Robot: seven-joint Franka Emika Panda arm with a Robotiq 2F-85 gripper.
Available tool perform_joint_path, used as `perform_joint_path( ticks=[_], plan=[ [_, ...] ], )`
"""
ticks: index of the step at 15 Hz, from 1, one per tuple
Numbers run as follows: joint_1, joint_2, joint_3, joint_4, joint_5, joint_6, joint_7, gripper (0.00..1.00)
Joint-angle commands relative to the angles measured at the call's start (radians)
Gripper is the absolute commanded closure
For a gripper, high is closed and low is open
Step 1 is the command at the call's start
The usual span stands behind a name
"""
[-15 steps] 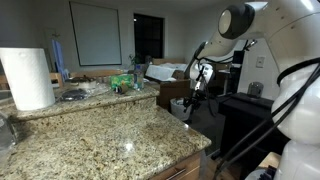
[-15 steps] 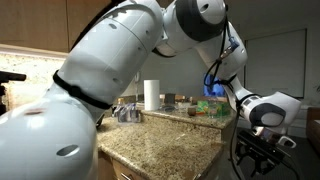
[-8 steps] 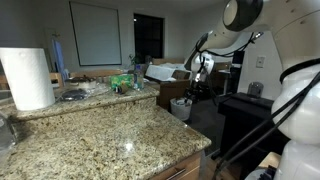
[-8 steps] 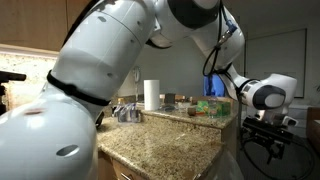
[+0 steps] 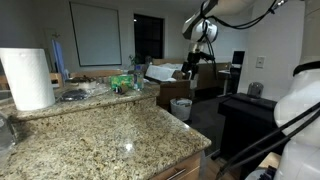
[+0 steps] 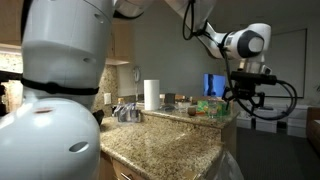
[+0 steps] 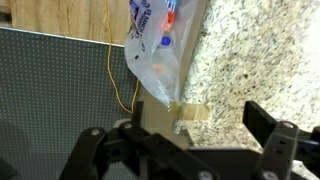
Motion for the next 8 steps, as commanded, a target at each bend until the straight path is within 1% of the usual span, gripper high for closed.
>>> perform_joint_path(
  ticks=[1,4,6,8],
  plan=[
    [0.119,-0.167,0.009,-0.192,-0.156,0.042,0.066,0.0],
    [0.209,-0.23,0.036,-0.308,-0.306,0.072,0.231,0.0],
    [0.251,-0.248,0.052,-0.367,-0.362,0.099,0.366,0.0],
    [0.275,-0.255,0.061,-0.412,-0.377,0.151,0.481,0.0]
  ],
)
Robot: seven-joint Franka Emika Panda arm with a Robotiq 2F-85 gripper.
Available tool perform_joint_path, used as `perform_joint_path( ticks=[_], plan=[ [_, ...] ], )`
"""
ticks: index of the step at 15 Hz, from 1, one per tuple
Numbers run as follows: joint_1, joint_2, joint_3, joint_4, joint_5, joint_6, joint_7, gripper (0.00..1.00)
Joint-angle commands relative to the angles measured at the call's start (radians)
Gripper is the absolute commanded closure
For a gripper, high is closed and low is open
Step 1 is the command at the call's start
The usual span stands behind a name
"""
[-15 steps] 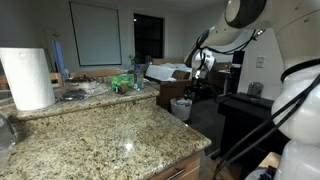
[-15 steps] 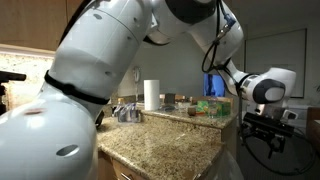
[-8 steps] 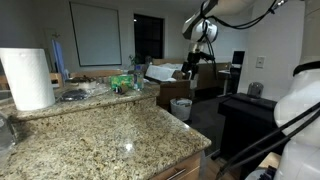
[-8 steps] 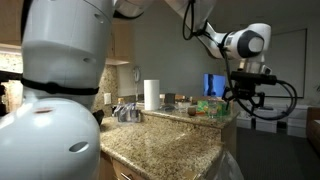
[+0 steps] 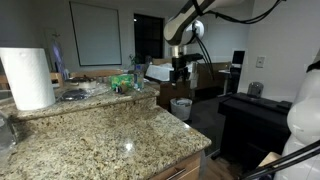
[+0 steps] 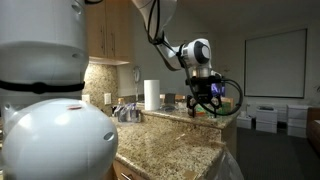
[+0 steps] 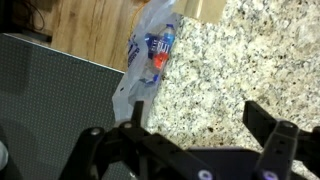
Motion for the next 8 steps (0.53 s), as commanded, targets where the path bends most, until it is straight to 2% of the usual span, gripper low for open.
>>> perform_joint_path(
  ticks=[1,4,5,8],
  plan=[
    [0.029,-0.043,0.01,-0.103,-0.039,0.093,0.176,0.0],
    [0.035,-0.048,0.01,-0.133,-0.063,0.164,0.29,0.0],
    [0.038,-0.009,0.008,-0.085,-0.027,0.114,0.217,0.0],
    [0.037,-0.014,0.008,-0.095,-0.033,0.135,0.251,0.0]
  ],
)
